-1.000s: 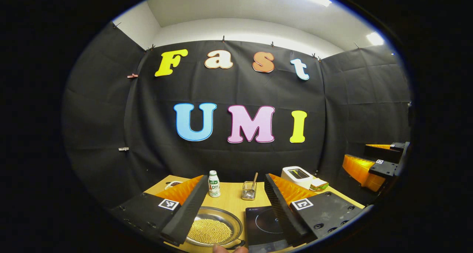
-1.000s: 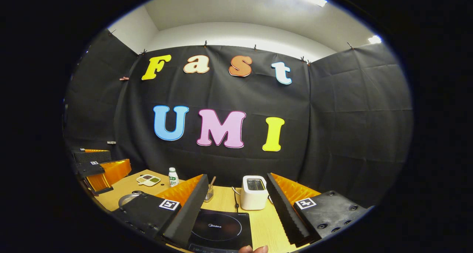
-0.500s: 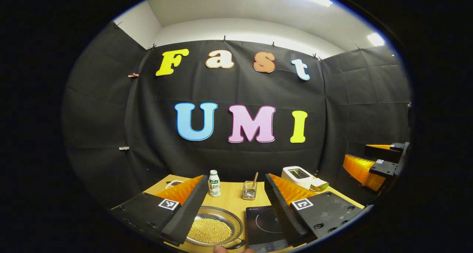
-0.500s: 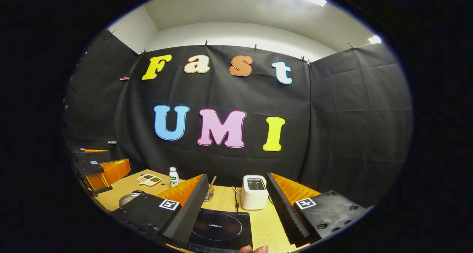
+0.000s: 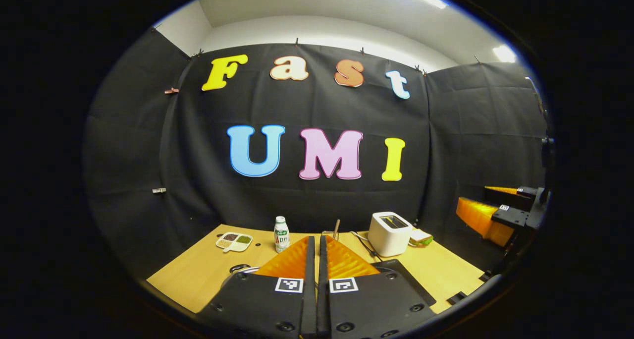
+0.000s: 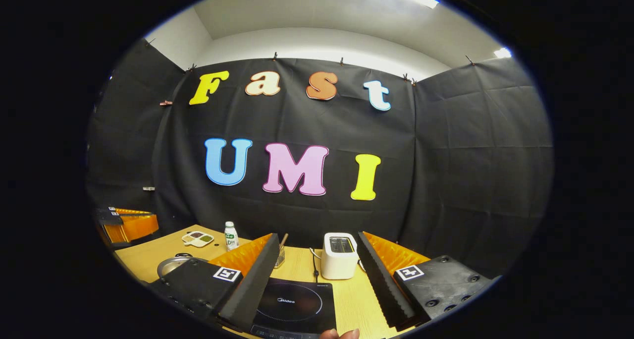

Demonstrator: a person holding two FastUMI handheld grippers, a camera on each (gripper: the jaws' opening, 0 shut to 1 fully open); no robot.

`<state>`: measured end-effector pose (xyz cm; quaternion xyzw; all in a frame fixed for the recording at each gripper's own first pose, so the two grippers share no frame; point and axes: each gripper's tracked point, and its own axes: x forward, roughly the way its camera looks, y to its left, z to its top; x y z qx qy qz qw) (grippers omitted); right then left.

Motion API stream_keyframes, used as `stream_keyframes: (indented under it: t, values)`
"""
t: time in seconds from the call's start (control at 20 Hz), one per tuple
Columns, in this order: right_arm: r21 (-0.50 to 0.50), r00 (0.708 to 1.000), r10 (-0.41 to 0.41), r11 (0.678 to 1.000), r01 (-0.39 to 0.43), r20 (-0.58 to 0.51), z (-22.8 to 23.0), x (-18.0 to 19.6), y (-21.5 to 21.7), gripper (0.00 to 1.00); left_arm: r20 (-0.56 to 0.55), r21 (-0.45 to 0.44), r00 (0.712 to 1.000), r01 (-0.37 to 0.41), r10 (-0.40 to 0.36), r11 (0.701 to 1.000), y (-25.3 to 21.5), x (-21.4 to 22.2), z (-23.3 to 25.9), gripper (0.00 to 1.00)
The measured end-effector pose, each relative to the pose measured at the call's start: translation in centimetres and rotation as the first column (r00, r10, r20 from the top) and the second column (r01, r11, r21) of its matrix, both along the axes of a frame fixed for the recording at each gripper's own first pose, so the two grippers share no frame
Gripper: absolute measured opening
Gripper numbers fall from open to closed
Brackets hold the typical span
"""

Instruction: First push the handle of the pot to place it horizontally, then grasp the pot with both hands and set it on the induction cooktop.

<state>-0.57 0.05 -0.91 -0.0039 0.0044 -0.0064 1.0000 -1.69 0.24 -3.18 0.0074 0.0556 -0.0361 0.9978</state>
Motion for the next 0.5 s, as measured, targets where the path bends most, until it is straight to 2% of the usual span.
stream_keyframes:
  t: [0.15, 0.25, 0.5]
  values:
    - [0.001, 1.0, -0.003, 1.0, 0.003, -0.01, -0.1, 0.0, -0.1, 0.97, -0.097, 0.024, 0.995, 0.019, -0.017, 1.0, 0.9, -0.4, -2.8, 0.05]
    - [-0.001, 1.0, -0.006, 1.0, 0.006, -0.016, -0.2, 0.0, -0.1, 0.97, -0.195, 0.021, 0.98, 0.038, -0.034, 0.999, 1.3, -1.0, -5.6, 0.05]
    - [0.0, 0.999, -0.017, 1.0, 0.017, -0.03, -0.4, 0.0, -0.2, 0.97, -0.43, -0.007, 0.901, 0.069, -0.065, 0.998, 1.9, -2.8, -11.8, 0.05]
